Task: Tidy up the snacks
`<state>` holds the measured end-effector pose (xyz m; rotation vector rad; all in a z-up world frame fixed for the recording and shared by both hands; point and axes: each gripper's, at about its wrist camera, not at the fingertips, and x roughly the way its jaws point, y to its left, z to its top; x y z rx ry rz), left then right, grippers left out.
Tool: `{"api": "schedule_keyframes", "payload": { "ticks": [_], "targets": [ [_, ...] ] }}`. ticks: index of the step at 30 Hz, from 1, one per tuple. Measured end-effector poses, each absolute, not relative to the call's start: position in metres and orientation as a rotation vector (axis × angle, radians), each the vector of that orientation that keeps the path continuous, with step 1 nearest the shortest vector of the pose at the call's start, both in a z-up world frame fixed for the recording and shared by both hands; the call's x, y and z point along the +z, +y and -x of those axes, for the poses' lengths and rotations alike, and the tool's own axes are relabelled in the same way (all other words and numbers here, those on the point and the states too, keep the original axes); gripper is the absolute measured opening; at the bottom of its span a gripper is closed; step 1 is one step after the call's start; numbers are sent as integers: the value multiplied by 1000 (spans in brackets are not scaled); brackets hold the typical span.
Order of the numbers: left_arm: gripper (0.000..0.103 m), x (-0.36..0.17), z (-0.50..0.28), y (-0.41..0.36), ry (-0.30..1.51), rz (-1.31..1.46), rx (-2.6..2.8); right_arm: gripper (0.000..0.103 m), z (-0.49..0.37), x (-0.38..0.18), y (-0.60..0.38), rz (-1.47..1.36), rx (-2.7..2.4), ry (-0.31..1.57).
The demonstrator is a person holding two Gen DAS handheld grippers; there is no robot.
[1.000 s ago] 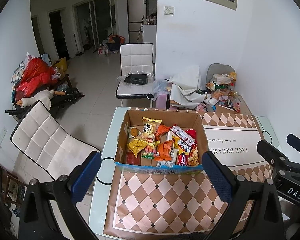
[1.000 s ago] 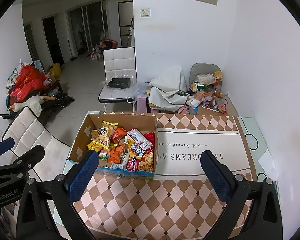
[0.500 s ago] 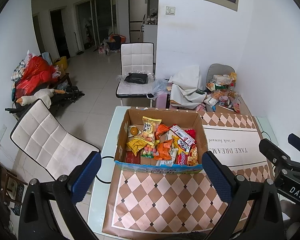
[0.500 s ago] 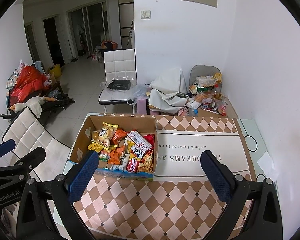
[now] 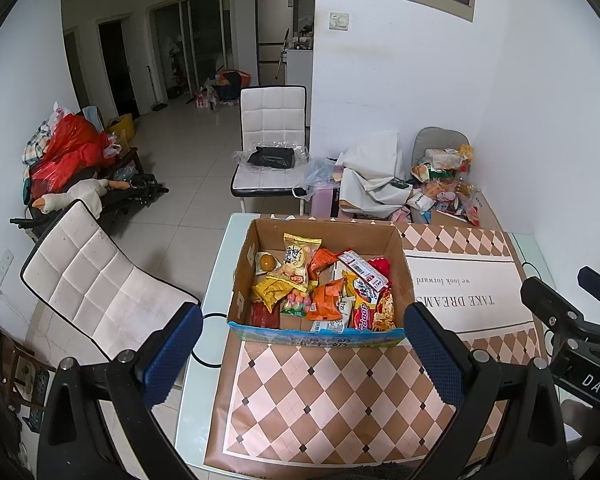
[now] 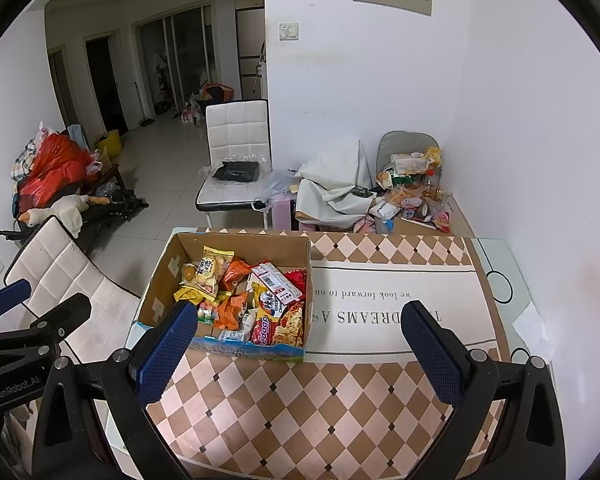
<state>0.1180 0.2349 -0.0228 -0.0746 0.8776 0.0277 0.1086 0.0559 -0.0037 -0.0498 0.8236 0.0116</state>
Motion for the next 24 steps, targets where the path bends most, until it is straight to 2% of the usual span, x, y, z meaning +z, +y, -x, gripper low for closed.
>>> {"api": "schedule_keyframes", "payload": {
  "ticks": [24],
  "targets": [
    [103,-22,-116,232,878,64,27,103,-101,-4,56,37,6,830]
  ]
}}
